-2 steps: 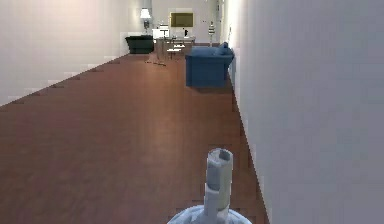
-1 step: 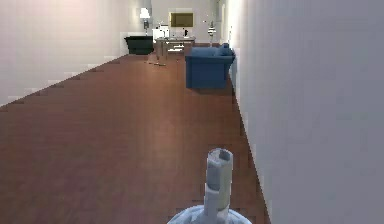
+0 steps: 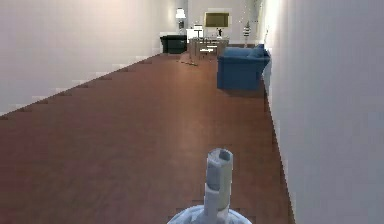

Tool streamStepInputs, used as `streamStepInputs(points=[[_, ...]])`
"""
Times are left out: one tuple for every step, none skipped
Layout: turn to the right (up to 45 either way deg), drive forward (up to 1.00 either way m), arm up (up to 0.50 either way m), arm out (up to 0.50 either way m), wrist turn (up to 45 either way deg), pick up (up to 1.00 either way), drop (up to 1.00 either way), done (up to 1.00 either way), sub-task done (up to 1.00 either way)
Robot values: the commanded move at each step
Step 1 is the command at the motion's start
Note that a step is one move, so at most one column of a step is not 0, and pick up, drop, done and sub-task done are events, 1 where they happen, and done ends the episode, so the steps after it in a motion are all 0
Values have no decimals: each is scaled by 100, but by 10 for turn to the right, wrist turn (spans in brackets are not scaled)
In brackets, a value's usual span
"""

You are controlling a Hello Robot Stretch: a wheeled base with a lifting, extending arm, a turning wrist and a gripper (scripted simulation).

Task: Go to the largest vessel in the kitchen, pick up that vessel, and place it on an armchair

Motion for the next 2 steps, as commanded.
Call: streamStepInputs(points=[[0,100,0,0,0,0,0,0,0],[0,100,0,0,0,0,0,0,0]])
